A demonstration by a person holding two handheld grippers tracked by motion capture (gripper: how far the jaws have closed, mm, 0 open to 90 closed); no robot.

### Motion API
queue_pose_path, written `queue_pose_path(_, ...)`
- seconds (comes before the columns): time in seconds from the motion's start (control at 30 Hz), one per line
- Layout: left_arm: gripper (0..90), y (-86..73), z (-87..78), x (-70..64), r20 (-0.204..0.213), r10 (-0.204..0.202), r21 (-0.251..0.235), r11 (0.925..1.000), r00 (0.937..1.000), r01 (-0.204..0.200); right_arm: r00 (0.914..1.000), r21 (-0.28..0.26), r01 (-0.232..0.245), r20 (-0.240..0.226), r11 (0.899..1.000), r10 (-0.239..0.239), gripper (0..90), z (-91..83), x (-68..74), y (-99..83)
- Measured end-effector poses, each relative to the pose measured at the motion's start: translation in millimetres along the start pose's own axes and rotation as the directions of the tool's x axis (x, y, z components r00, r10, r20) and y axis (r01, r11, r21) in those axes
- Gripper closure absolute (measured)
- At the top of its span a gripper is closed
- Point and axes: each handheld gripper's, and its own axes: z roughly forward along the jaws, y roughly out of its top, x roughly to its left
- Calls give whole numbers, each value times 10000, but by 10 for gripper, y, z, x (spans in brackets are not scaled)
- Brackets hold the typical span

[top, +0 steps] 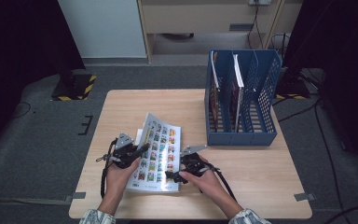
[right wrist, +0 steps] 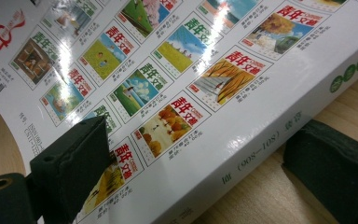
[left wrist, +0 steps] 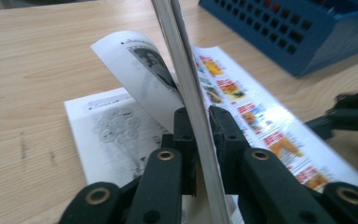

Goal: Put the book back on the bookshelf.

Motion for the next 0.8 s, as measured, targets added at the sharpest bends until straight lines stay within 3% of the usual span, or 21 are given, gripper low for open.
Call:
queue_pose_path(0.03,772,-10,3,5,-299,103,-99,9999,9995,-106,10000,-22,67,28,10000,-67,73,2,-1,-2)
queue_pose_path(0.07,696,-24,12,28,-905,39,18,10000,9959,-37,9999,-30,90,56,10000,-90,73,3,4,-4)
queue_pose_path(0.13,490,-65,12,101,-1566,-312,199,9992,9872,347,9998,-106,144,121,9998,-143,73,6,9,-14)
queue_pose_path(0.23,488,-125,-47,213,-1729,-765,24,9969,9820,781,10000,-129,43,65,9999,-42,73,3,6,-16)
queue_pose_path(0.3,430,-151,-91,268,-1908,-957,-103,9954,9769,955,10000,-132,43,61,9999,-42,73,2,4,-16)
queue_pose_path(0.4,413,-193,-107,318,-1711,-979,105,9948,9804,1011,10000,-132,45,57,9999,-44,73,2,4,-16)
queue_pose_path(0.53,385,-298,-1,344,-1239,-763,1047,9905,9894,895,10000,-127,48,48,9999,-47,73,2,3,-15)
queue_pose_path(0.6,377,-307,24,345,-1271,-685,1175,9895,9895,836,10000,-125,51,51,9999,-51,72,2,5,-15)
queue_pose_path(0.67,382,-313,41,348,-1082,-719,1257,9884,9915,854,10000,-117,65,45,9999,-65,70,2,3,-15)
queue_pose_path(0.77,384,-361,96,345,-846,-424,1797,9821,9955,571,9999,-84,160,65,9998,-160,67,7,5,-10)
queue_pose_path(0.8,389,-369,105,341,-730,-516,1731,9829,9960,636,9998,-27,175,91,9998,-175,67,10,8,-4)
